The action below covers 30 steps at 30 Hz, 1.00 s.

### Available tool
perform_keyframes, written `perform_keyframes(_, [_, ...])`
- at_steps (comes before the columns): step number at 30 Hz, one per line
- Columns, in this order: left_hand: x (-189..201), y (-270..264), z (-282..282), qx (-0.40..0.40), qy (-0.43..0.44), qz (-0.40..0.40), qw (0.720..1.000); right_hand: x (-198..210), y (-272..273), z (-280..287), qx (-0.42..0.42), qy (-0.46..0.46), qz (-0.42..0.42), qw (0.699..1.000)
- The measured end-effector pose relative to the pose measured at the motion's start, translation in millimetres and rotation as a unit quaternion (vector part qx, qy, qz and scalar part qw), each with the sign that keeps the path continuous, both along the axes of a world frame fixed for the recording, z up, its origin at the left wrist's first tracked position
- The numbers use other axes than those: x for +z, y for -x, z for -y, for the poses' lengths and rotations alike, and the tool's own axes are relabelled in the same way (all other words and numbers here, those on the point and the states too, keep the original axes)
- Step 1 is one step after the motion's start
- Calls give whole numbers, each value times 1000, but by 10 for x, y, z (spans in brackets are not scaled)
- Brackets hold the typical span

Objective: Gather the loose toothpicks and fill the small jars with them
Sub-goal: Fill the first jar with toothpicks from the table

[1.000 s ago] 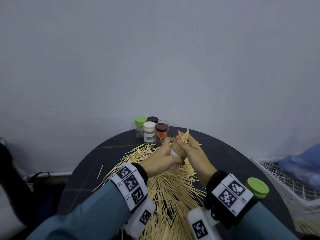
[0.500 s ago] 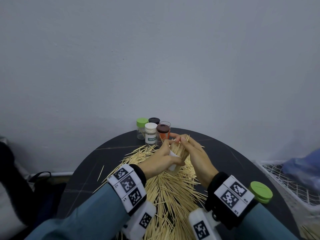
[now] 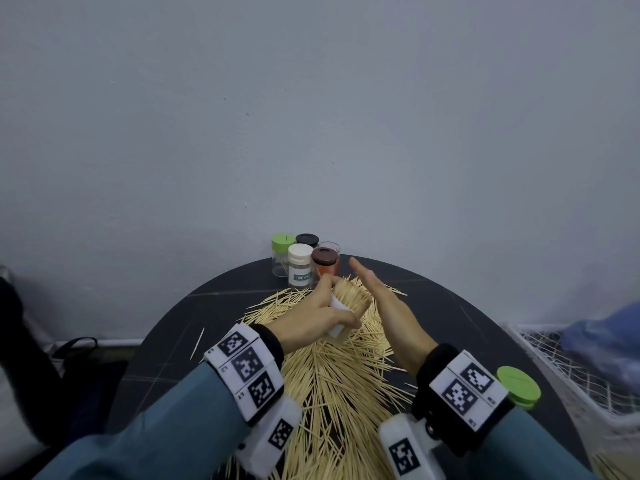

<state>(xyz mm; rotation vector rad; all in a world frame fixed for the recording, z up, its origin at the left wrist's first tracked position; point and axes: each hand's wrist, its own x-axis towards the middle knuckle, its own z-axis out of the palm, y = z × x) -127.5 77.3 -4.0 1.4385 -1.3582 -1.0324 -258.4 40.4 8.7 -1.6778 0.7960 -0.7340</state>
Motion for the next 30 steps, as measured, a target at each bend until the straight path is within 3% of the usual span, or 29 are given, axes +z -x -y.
perform_keyframes(15, [-11,-36,8,-29,1,11,1000,-52,24,167,57,-16,-90,994])
perform_keyframes(20, [-37,-97,40,6,19,11,1000,-35,99,504,-8,-1,-139,990])
perform_keyframes(22, [-49,-144,56,21,27,8,999,-75,116,713,-34,17,-237,971])
perform_keyframes(26, [-69,-268,105,53,47,11,997,-156,60,1076,-58,67,-461,883])
perform_keyframes(30, [-56,-374,177,59,55,0,997,-179,-49,1224,-75,62,-538,837])
